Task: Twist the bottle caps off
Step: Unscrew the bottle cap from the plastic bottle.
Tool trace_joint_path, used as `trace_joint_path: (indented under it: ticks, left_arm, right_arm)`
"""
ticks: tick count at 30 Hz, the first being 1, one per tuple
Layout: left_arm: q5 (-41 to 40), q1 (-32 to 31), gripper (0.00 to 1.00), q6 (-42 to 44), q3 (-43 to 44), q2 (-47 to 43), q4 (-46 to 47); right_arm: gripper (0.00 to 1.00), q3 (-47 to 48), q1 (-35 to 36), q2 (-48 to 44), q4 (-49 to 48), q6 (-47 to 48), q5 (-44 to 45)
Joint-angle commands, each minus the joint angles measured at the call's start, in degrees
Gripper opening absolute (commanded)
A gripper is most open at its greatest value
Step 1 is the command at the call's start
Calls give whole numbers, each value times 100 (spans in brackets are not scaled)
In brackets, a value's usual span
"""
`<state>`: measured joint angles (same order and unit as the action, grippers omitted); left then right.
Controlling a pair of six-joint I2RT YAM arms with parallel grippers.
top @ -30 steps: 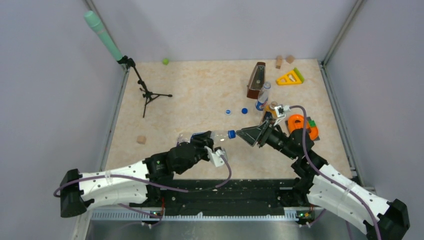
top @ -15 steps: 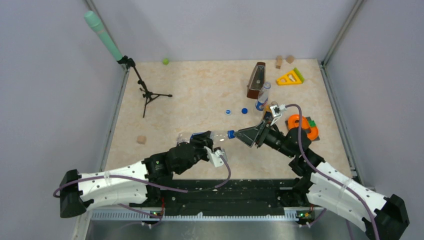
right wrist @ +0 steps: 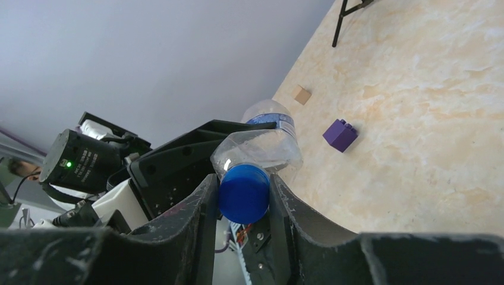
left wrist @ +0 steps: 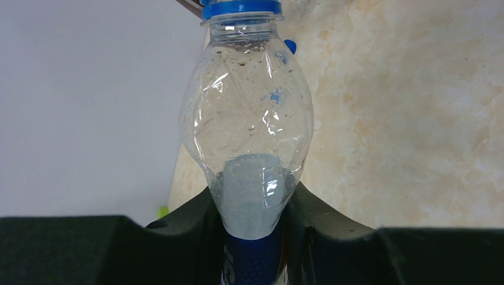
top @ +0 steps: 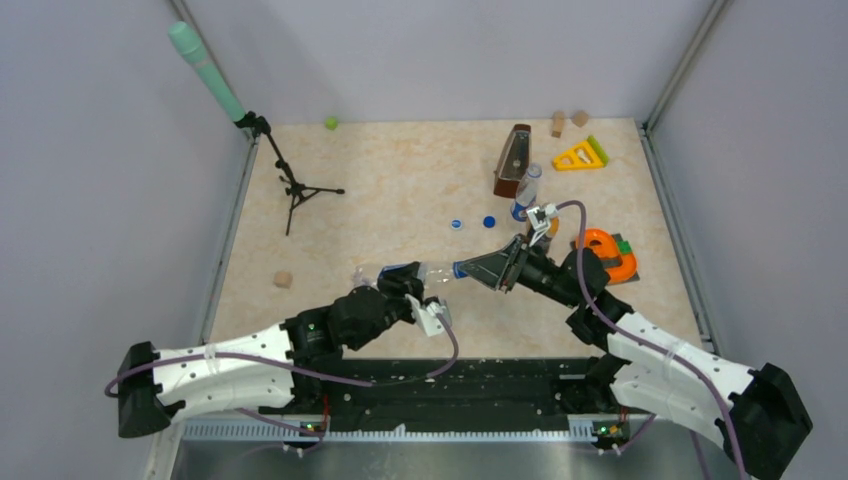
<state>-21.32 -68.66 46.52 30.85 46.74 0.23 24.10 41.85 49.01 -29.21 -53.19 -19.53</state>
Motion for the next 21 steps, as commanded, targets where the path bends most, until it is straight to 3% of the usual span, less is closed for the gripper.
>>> trace_joint_path:
  ticks: [1,3,6,12,16,21]
  left_arm:
    - [-156,-15,0,-90,-68,-101,373]
    - [-254,-15,0,-220,-64,-136,371]
    - [-161,-19,0,-321,-79,-187,358]
    - [699,50,0,-1037,147,-382,-163]
    - [1885,580,0,-1831,563,-403,-813]
    - [4329,1837,0,-2544,1108,-145,-1436]
  right_arm:
    - [30,88,17,-65,-419,26,-203]
    - [29,107,17,-68,-310,118,-226]
    - [17,116,17,-74,-244,219,-239]
    - [5,128,17,-64,-338,882,-837]
    - [3,163,23,-131,-137,1425,-1265]
    - [2,-17,25,-205,-176,1899,-1743]
